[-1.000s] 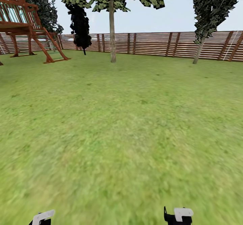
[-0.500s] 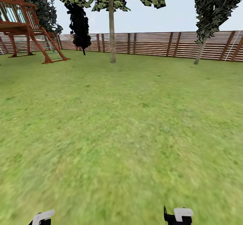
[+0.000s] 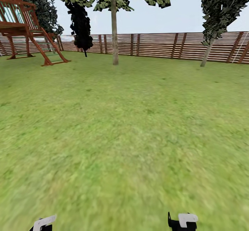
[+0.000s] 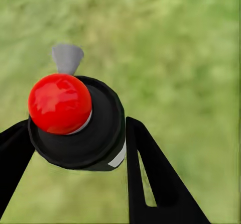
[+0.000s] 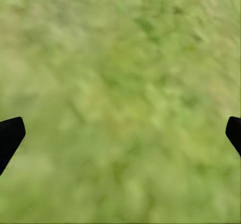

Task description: In the garden, pick up the pesticide atomizer on the floor and spray pesticide onto both trees until each tree trunk is fully covered.

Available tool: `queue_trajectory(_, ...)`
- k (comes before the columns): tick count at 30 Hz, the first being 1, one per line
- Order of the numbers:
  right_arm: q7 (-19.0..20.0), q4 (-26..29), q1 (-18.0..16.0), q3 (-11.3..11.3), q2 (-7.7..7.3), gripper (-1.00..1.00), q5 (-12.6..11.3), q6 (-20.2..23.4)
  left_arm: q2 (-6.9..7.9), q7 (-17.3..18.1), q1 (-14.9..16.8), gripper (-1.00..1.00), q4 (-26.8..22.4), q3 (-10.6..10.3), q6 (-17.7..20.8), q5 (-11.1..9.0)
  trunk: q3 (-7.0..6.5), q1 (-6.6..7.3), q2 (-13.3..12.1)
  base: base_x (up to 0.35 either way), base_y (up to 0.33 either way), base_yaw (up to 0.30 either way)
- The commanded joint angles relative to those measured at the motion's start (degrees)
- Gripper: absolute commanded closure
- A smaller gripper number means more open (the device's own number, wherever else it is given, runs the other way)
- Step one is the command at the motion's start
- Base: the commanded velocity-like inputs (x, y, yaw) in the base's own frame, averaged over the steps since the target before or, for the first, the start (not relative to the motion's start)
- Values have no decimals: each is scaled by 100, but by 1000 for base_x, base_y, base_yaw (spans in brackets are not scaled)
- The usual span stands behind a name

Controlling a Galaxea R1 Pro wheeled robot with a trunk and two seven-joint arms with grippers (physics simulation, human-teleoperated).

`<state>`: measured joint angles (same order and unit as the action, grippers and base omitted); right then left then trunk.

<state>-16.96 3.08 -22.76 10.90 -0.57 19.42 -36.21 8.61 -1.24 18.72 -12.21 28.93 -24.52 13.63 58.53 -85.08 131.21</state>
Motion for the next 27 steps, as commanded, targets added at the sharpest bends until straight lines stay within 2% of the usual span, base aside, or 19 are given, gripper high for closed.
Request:
queue_trajectory(1, 0, 0, 0, 0, -2, -100, 0, 0, 0, 1, 0, 100, -1, 4, 0, -1, 0, 0, 0, 338, 0, 0)
queue_trajectory(27, 2, 0, 0, 0, -2, -100, -2, 0, 0, 1, 0, 100, -1, 6, 0, -1, 0, 0, 0, 338, 0, 0)
